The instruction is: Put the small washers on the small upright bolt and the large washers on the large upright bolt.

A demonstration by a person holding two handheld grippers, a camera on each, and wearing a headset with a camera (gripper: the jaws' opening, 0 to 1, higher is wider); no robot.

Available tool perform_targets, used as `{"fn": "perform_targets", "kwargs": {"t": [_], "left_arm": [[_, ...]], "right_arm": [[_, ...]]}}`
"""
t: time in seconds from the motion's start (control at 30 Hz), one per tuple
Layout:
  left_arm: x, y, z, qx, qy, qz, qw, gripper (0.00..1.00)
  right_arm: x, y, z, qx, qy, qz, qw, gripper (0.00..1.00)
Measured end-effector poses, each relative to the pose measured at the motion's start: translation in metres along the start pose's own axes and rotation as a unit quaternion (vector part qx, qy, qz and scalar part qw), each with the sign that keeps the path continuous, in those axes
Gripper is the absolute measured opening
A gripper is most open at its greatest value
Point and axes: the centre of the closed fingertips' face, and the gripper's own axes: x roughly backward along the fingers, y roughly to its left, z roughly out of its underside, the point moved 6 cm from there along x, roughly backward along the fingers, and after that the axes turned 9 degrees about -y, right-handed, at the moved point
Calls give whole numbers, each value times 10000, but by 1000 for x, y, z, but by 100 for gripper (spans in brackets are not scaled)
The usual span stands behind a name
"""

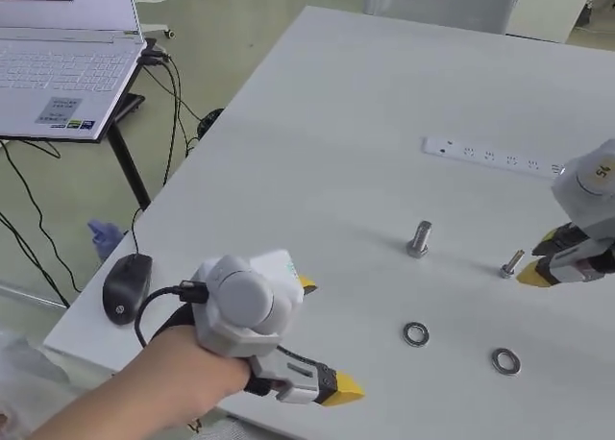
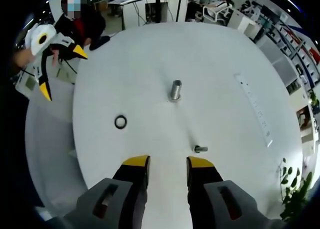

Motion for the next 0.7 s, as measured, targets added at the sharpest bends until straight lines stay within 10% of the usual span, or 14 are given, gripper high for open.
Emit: {"fn": "perform_targets", "kwargs": {"t": [0.7], "left_arm": [[5, -8, 1, 23, -37, -22, 10000, 81]], "right_arm": [[-2, 57, 30, 259, 181, -319, 9990, 37]]}}
